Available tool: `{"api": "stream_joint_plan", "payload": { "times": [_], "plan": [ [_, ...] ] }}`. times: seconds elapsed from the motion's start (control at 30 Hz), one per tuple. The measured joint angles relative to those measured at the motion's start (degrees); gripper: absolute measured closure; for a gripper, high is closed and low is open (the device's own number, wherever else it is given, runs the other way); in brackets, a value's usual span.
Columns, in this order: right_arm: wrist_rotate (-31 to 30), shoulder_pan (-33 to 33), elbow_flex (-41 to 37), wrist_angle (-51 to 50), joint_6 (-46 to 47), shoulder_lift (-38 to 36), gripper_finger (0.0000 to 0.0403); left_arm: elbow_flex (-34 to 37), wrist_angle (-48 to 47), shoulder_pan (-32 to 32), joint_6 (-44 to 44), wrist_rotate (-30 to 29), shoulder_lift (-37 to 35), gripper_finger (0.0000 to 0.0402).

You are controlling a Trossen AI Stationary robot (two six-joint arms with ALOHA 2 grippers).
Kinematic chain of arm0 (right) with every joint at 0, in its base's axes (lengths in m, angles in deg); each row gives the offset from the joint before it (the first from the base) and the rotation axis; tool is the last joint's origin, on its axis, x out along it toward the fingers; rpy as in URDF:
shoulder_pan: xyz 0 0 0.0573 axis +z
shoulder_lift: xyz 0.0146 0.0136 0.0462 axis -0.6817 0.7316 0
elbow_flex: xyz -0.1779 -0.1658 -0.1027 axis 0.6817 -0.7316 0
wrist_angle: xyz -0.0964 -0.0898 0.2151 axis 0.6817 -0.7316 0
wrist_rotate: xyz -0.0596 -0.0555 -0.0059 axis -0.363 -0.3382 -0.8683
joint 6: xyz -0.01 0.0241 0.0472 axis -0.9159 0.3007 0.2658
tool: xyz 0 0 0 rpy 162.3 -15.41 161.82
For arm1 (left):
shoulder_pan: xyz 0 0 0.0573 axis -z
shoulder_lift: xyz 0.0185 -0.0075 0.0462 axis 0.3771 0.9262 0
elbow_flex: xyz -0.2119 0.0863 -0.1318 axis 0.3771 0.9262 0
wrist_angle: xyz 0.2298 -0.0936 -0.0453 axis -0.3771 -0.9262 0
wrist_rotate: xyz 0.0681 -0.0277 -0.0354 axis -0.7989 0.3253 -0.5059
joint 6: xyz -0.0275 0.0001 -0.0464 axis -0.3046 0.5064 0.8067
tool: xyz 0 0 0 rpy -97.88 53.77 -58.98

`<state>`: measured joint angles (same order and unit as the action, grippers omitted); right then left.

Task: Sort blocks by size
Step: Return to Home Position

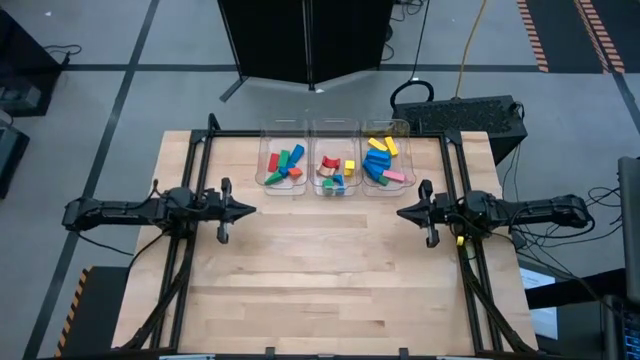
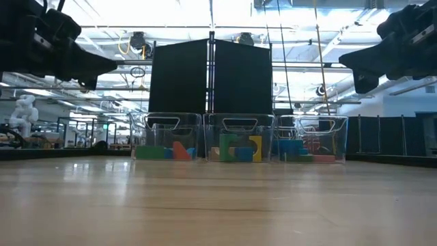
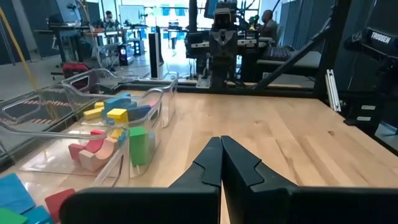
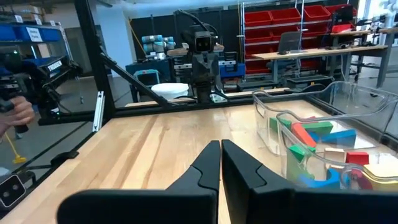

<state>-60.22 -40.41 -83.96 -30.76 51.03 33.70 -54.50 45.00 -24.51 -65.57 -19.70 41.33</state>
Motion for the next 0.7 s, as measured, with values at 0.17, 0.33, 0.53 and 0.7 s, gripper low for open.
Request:
{"api": "stream_joint_plan", "payload": {
  "times": [0.17,0.33,0.53,0.7],
  "plan": [
    [0.0,0.0,0.0,-0.5,0.3,0.0,0.0403,0.0,-7.7,0.0,0.4,-0.3,-6.7,0.0402],
    [0.0,0.0,0.0,-0.4,0.3,0.0,0.0403,0.0,-8.6,0.0,0.2,0.3,-11.4,0.0402],
    [-0.3,0.0,0.0,-0.9,0.3,0.0,0.0403,0.0,-8.7,0.2,0.1,1.8,-11.1,0.0402],
    [-0.1,0.1,0.0,0.3,0.2,-0.3,0.0403,0.0,-8.7,1.4,-0.1,3.3,-11.1,0.0402]
  ]
}}
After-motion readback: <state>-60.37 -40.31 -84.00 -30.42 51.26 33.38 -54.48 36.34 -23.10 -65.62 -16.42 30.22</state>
